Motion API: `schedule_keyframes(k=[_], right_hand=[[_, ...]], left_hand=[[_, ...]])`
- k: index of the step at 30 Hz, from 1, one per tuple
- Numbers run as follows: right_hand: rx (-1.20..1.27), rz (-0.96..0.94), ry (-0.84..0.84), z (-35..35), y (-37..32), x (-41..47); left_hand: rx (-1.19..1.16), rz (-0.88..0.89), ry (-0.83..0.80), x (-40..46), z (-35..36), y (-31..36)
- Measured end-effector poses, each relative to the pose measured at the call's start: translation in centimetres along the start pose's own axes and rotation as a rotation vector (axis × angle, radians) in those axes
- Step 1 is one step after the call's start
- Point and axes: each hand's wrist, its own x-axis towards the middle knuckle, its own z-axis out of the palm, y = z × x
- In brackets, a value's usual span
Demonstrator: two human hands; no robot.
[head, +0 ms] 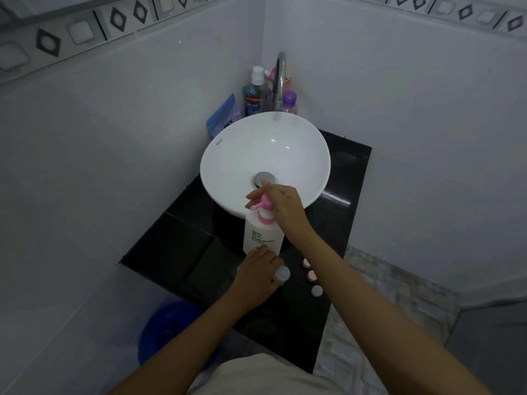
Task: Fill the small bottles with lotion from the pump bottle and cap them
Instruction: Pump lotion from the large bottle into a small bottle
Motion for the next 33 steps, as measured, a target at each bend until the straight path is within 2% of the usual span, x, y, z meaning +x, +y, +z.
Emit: schedule_keyframes(k=[2, 6, 9, 13, 17, 30, 33], right_hand=[[0.0, 0.003, -0.003, 0.0, -0.2, 0.0], [0.049, 0.054, -0.018, -0.2, -0.8, -0.1], [0.1, 0.06, -0.021, 0.0, -1.4, 0.1], [0.006, 0.039, -0.03, 0.5, -1.3, 0.4], [-0.07, 0.031, -0.014, 0.6, -0.7, 0.8], [-0.094, -0.008, 0.009, 0.8, -0.3, 0.8], [-0.086, -0.004, 0.003, 0.6, -0.5, 0.7]], left_hand=[[-0.152, -0.059, 0.069, -0.5, -1.0, 0.7], [-0.594, -0.286, 0.139, -1.8, -3.8, 1.7], [-0.736, -0.381, 0.25, -2.9, -6.1, 1.3], [-0.731, -0.409, 0.392, -3.2, -9.1, -0.1], [-0.669, -0.373, 0.46, -2.9, -10.7, -0.6], [-0.582, -0.322, 0.517, -2.0, -12.4, -0.2], [-0.625, -0.344, 0.525, -1.8, -12.6, 0.0]])
